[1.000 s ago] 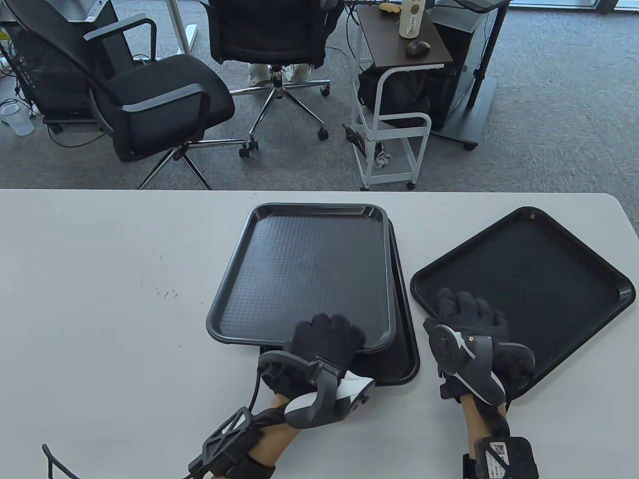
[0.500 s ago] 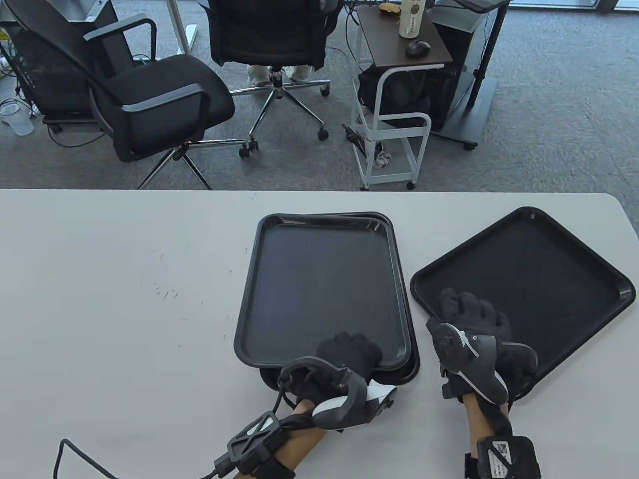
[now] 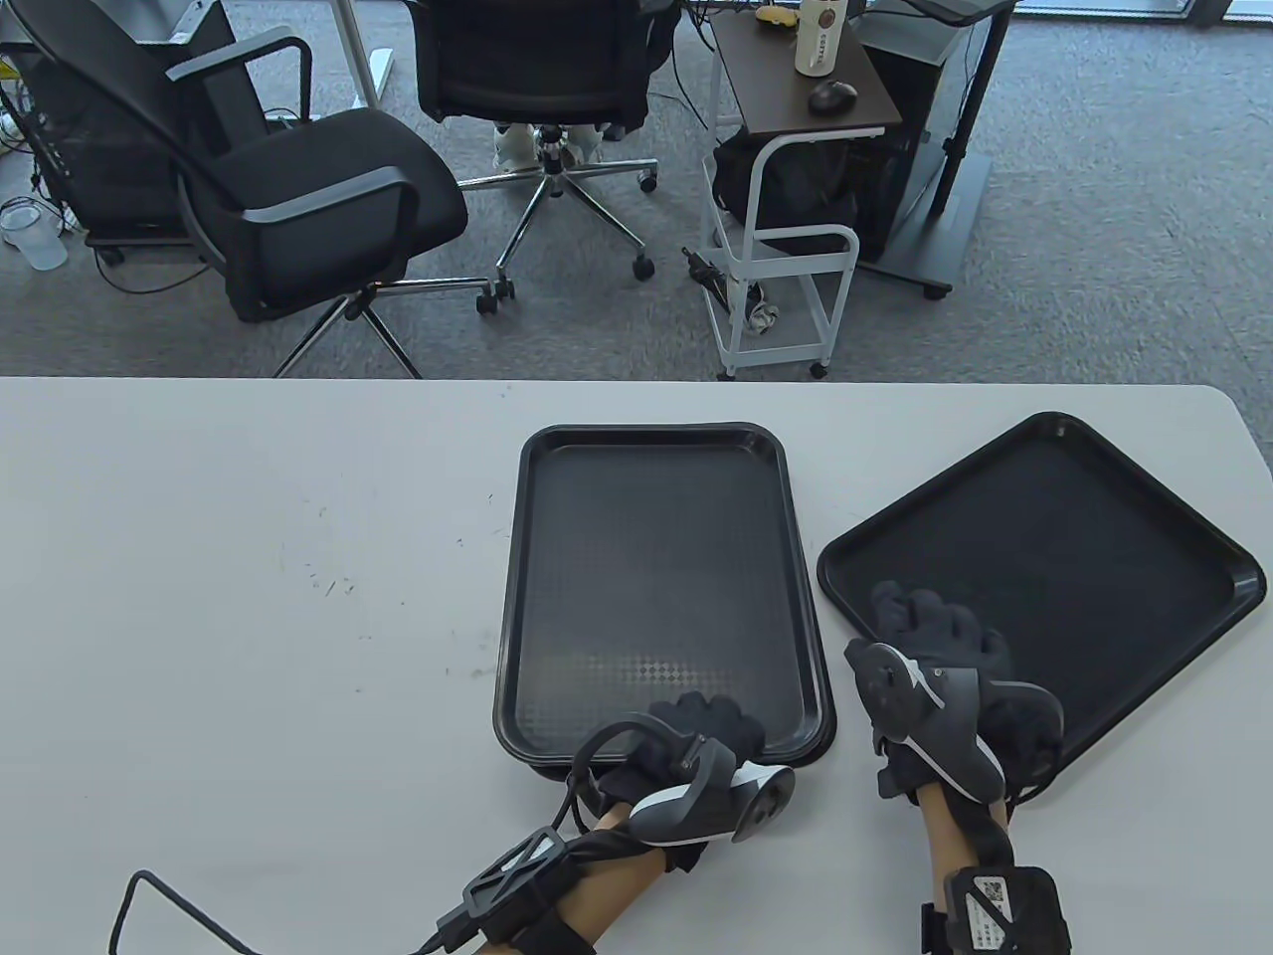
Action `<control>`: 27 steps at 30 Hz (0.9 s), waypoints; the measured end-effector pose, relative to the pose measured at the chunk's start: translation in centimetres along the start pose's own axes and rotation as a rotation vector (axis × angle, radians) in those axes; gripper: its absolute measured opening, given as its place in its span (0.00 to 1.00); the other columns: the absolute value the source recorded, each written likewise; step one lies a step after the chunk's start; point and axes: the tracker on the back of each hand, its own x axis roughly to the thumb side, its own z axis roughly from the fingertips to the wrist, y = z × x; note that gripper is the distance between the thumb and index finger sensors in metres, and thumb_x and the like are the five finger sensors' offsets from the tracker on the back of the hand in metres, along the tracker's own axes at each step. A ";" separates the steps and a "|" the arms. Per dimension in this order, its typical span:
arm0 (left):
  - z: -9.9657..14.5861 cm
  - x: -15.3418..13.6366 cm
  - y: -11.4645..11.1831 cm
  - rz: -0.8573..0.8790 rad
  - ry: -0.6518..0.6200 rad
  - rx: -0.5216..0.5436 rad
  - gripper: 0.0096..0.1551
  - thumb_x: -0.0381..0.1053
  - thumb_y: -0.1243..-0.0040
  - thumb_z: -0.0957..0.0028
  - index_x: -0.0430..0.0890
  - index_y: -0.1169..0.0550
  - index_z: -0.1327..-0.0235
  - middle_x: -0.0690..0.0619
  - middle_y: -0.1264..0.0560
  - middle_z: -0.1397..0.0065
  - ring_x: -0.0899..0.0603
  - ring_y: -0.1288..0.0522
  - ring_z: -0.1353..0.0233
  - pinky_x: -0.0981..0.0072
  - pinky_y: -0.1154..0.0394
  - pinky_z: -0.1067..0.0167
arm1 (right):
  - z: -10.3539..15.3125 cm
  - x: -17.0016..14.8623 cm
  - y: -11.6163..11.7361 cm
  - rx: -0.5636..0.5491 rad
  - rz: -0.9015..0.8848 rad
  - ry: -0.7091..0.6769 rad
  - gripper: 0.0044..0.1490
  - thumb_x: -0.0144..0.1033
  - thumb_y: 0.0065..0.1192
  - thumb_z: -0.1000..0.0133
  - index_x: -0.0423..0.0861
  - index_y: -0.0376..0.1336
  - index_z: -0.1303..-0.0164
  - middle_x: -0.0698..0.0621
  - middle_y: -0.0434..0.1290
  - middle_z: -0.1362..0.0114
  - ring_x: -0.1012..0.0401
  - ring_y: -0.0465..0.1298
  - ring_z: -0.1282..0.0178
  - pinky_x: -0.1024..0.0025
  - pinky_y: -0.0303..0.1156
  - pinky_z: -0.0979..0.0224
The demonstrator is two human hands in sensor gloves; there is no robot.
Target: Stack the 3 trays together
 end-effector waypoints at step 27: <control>-0.4 0.3 -2.1 -0.034 -0.052 -0.090 0.34 0.55 0.25 0.59 0.57 0.19 0.34 0.55 0.16 0.35 0.44 0.11 0.44 0.55 0.14 0.45 | 0.0 0.5 0.2 0.042 0.009 -0.016 0.39 0.64 0.61 0.52 0.60 0.62 0.30 0.50 0.76 0.26 0.49 0.79 0.30 0.44 0.73 0.32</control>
